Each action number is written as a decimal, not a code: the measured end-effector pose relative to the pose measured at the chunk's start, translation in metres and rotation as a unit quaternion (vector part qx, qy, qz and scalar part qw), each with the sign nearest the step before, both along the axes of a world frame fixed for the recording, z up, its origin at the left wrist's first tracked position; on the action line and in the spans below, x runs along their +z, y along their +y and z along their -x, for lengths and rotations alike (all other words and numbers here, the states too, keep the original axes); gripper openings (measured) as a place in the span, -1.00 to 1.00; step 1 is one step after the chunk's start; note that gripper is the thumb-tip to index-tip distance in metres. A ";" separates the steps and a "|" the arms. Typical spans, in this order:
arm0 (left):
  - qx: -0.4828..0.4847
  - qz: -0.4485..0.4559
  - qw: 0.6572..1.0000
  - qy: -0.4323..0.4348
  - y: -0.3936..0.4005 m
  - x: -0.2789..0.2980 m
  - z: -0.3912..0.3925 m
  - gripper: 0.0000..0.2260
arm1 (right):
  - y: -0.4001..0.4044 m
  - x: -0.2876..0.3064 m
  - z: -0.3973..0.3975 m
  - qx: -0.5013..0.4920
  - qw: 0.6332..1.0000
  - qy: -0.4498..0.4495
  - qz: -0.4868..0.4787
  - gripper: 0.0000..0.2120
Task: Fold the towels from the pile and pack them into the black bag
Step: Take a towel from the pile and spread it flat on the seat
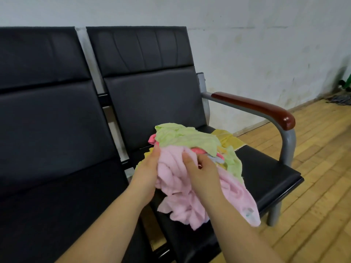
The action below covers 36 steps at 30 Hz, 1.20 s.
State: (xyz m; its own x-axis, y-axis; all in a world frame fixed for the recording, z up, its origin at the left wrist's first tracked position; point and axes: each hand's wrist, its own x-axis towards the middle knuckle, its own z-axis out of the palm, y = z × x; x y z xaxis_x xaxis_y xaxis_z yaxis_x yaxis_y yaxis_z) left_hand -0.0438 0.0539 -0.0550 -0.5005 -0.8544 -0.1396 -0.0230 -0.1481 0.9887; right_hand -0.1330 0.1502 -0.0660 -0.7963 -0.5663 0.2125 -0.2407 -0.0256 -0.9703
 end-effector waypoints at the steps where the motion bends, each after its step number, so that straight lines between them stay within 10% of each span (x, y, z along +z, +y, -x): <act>1: 0.034 -0.034 0.999 0.002 -0.003 0.004 -0.015 -0.52 | -0.003 0.002 -0.018 0.024 1.000 0.013 0.009 -0.65; 15: 0.287 -0.092 0.952 -0.053 -0.004 -0.044 -0.337 -0.49 | -0.049 -0.048 -0.244 0.447 0.875 0.129 -0.131 -0.67; 20: 0.224 0.011 0.964 -0.146 -0.008 -0.057 -0.366 -0.64 | -0.063 -0.050 -0.262 0.519 0.805 0.178 -0.225 -0.60; 24: 0.042 0.188 0.928 -0.319 0.005 -0.064 -0.371 -0.76 | -0.079 -0.037 -0.231 0.448 0.816 0.180 -0.318 -0.73; 30: -0.110 0.157 0.887 -0.421 -0.002 -0.081 -0.370 -0.56 | -0.101 -0.054 -0.168 0.204 0.723 0.328 -0.572 -0.35; 36: -0.125 0.157 0.831 -0.518 -0.004 -0.074 -0.369 -0.62 | -0.101 -0.075 -0.150 0.184 0.758 0.326 -0.534 -0.58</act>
